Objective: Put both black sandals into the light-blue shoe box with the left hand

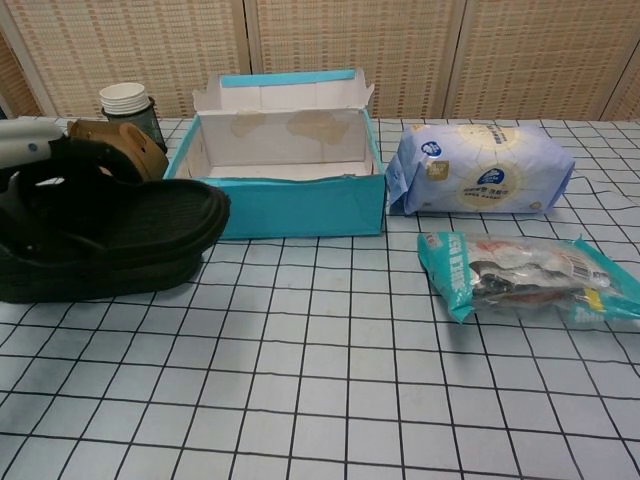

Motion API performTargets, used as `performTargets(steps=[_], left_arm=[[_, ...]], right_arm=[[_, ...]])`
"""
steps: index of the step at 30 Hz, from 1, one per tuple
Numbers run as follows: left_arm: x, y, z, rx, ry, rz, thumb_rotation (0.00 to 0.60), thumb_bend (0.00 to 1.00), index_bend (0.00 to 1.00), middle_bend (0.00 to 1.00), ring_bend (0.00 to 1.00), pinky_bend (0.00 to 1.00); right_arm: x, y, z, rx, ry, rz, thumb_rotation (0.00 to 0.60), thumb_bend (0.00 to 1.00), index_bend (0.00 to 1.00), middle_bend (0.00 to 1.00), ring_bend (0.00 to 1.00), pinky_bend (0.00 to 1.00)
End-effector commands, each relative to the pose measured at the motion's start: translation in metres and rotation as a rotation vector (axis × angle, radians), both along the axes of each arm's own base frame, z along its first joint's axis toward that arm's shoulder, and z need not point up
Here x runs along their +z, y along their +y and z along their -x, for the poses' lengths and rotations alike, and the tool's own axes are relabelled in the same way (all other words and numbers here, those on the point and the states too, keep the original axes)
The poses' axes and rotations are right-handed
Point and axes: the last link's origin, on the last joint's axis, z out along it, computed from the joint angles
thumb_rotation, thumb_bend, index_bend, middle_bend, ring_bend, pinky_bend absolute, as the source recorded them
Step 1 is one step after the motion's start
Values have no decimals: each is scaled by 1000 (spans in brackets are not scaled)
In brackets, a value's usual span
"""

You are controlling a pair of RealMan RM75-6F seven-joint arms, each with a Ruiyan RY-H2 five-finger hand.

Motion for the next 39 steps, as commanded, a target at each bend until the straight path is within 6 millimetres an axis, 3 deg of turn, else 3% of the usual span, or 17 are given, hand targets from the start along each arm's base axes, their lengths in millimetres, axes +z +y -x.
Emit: performTargets(steps=[1,10,16,22,31,39], left_arm=[[-1,39,-23,-33,-38,15,600,410,424,531,492,552],[-24,120,-64,-26,-99,54,600,410,424,530,492,550],[-32,161,-89,-20,-152,33,600,410,431,531,492,551],[-39,175,-96,-4,-175,38,600,412,431,533,492,550],[-72,215,-121,37,-342,36,600,409,429,529,481,531],[-83,231,-131,-6,-394,-12,600,409,429,528,481,527]], right_arm=[[1,-1,1,-7,2,6,600,47,0,0,0,0],[9,-11,13,-75,9,50,600,47,0,0,0,0],[10,-14,16,-98,10,49,600,48,0,0,0,0],[9,-15,18,-107,10,42,600,47,0,0,0,0],[0,-21,23,-134,18,-13,600,47,0,0,0,0],[-5,-22,26,-152,23,-43,600,47,0,0,0,0]])
